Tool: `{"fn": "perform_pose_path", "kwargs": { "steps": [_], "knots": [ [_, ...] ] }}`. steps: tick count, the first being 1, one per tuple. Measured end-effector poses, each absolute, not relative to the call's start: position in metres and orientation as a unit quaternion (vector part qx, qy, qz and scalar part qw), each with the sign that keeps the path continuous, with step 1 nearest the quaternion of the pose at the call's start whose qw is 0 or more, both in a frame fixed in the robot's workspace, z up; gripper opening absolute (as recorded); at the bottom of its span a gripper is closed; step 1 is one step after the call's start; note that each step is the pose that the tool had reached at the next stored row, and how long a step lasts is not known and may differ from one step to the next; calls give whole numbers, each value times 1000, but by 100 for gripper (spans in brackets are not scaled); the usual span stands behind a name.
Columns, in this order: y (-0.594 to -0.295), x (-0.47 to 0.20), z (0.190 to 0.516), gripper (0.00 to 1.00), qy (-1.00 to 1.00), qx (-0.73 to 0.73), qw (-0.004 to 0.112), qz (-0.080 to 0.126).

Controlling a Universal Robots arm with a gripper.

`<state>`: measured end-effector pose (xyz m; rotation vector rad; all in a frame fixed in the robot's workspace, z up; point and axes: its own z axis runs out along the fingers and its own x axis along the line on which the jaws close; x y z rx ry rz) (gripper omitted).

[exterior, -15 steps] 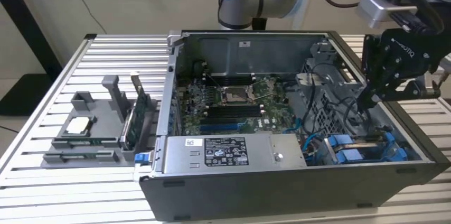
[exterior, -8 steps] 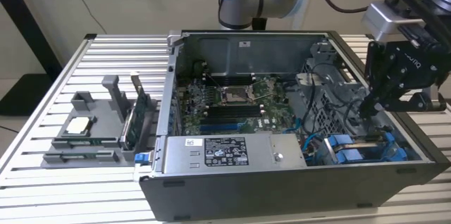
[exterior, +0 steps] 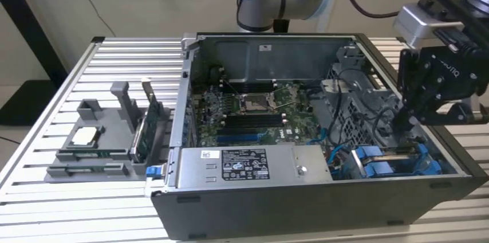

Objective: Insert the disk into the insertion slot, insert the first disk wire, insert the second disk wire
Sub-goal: 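Insert the second disk wire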

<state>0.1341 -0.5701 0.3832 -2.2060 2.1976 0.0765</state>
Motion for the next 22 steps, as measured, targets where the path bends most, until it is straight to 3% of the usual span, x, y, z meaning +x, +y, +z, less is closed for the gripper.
{"fn": "perform_pose_path", "kwargs": {
  "steps": [5, 6, 9, 13, 22],
  "knots": [
    [-570, 134, 383, 17, 706, -708, -5, 5],
    [-570, 134, 383, 24, 706, -708, -8, 2],
    [-570, 134, 382, 24, 706, -708, -13, -3],
    [-570, 134, 380, 24, 706, -708, -9, -4],
    [-570, 134, 378, 21, 706, -708, 17, 17]
  ]
}}
